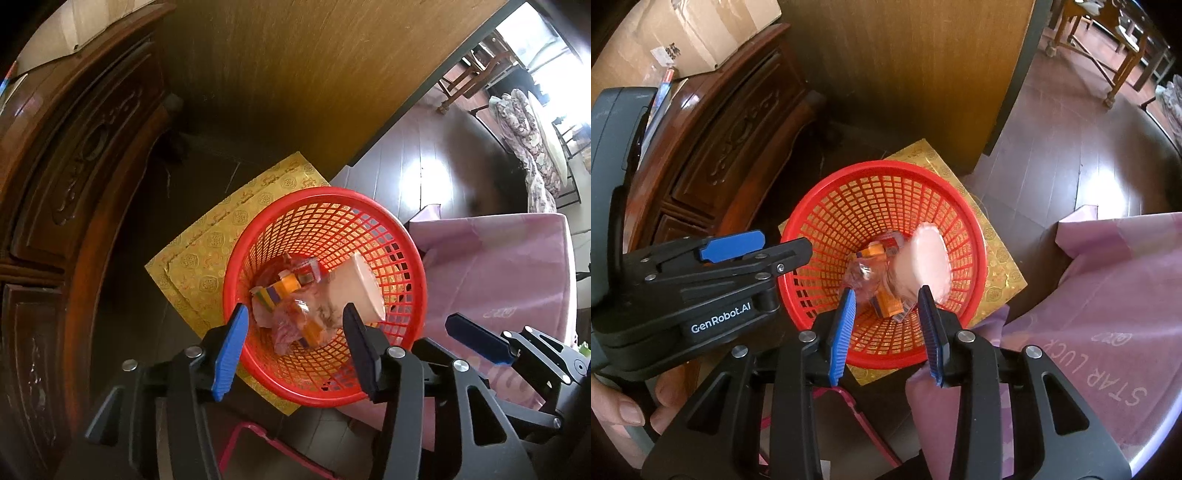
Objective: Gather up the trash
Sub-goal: 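Open both tools to drop the wrapper and cup into the basket, then move both open tools back over the table toward the remaining trash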
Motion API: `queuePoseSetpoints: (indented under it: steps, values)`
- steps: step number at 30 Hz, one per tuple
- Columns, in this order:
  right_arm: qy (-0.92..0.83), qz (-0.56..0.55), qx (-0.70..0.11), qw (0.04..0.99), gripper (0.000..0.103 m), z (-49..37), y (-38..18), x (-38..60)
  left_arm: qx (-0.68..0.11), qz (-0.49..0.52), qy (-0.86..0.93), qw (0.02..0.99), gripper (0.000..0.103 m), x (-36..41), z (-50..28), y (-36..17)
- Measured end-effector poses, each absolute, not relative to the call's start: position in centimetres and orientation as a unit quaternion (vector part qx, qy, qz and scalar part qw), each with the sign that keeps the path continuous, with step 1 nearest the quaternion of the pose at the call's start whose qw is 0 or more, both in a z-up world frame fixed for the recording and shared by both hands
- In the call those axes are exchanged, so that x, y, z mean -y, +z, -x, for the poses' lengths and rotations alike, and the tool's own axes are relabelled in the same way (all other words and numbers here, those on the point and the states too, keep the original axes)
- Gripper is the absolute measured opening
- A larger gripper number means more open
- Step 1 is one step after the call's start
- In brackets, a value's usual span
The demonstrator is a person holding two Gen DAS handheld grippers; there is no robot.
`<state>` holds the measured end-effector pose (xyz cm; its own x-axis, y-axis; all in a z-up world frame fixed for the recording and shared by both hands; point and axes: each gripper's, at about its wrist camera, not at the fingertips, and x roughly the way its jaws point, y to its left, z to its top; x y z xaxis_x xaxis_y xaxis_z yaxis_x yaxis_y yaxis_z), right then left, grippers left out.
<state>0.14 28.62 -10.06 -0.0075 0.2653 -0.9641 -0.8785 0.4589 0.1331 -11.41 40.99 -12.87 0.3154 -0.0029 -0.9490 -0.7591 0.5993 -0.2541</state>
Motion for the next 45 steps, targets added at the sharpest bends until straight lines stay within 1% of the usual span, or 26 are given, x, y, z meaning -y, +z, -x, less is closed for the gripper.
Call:
queuePoseSetpoints:
  steps: [5, 7, 11, 18, 20, 23, 24, 26, 27, 34, 37, 41, 45]
  values:
    - [0.437, 0.262, -0.554, 0.658, 0.042, -0.7, -9.3, -28.0, -0.523, 0.362, 0.261, 0.726, 0.053, -40.8, 11.4, -12.3]
    - [0.435, 0.254, -0.553, 0.663, 0.043, -1.0, -8.7, -27.6, -0.523, 0.355, 0.26, 0.73, 0.053, -40.6, 11.3, -11.7]
    - [0.425, 0.268, -0.546, 0.67, 0.052, -1.2, -8.0, -26.9, -0.52, 0.345, 0.26, 0.737, 0.054, -40.3, 11.1, -10.4]
    - [0.418, 0.29, -0.532, 0.677, 0.053, -1.4, -6.0, -25.5, -0.511, 0.329, 0.263, 0.749, 0.055, -39.4, 10.9, -7.8]
    - [0.418, 0.294, -0.525, 0.681, 0.055, -1.4, -5.0, -24.7, -0.509, 0.322, 0.263, 0.754, 0.059, -39.0, 10.7, -6.9]
    - [0.416, 0.304, -0.509, 0.69, 0.057, -1.3, -3.8, -23.5, -0.505, 0.31, 0.262, 0.762, 0.061, -38.2, 10.5, -5.6]
    - [0.414, 0.308, -0.5, 0.696, 0.06, -1.3, -3.3, -22.9, -0.504, 0.306, 0.261, 0.764, 0.062, -37.9, 10.3, -5.2]
    - [0.412, 0.309, -0.491, 0.703, 0.064, -1.4, -2.6, -21.7, -0.504, 0.294, 0.262, 0.769, 0.069, -37.2, 10.0, -4.5]
    - [0.41, 0.31, -0.486, 0.707, 0.065, -1.6, -2.1, -20.9, -0.505, 0.29, 0.262, 0.77, 0.07, -36.8, 9.8, -4.2]
    - [0.39, 0.291, -0.462, 0.741, 0.066, -3.0, 0.5, -14.0, -0.508, 0.266, 0.23, 0.787, 0.08, -33.1, 7.7, -1.9]
    - [0.375, 0.252, -0.447, 0.772, 0.066, -4.0, 2.1, -9.6, -0.507, 0.246, 0.215, 0.798, 0.082, -31.0, 6.5, -0.8]
    - [0.356, 0.209, -0.446, 0.794, 0.066, -5.3, 3.0, -4.4, -0.503, 0.227, 0.201, 0.809, 0.088, -28.3, 4.8, 0.8]
    - [0.319, 0.182, -0.44, 0.82, 0.066, -6.3, 3.2, 0.7, -0.502, 0.209, 0.184, 0.819, 0.089, -25.4, 2.8, 2.1]
